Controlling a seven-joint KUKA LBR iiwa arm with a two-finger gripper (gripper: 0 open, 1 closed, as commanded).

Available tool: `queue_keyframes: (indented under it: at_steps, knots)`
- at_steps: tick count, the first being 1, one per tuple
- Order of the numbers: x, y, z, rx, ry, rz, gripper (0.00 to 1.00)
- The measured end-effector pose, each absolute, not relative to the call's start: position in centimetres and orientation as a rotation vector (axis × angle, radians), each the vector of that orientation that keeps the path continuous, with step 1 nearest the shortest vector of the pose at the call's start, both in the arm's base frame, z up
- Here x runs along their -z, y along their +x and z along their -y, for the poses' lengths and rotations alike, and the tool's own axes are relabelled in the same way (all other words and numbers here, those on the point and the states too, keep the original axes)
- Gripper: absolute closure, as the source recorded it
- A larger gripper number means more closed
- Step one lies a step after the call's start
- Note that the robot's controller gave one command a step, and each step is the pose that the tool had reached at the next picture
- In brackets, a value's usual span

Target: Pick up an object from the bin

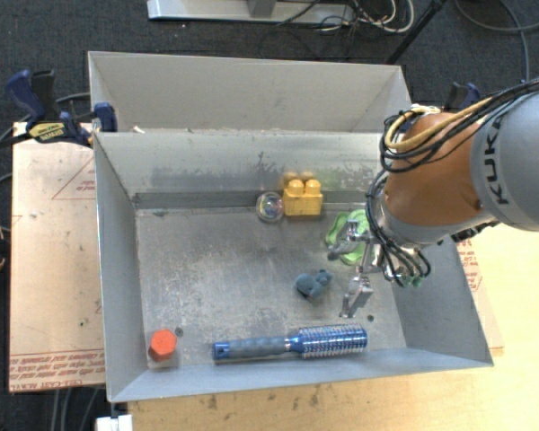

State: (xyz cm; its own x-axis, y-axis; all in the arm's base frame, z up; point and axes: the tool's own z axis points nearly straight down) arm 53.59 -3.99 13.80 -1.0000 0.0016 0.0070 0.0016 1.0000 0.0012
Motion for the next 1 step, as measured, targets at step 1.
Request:
queue_keyframes:
  at_steps: [1]
  knots:
    - [-7.47, 54.27, 1.06, -0.003, 0.268, 3.140, 0.00]
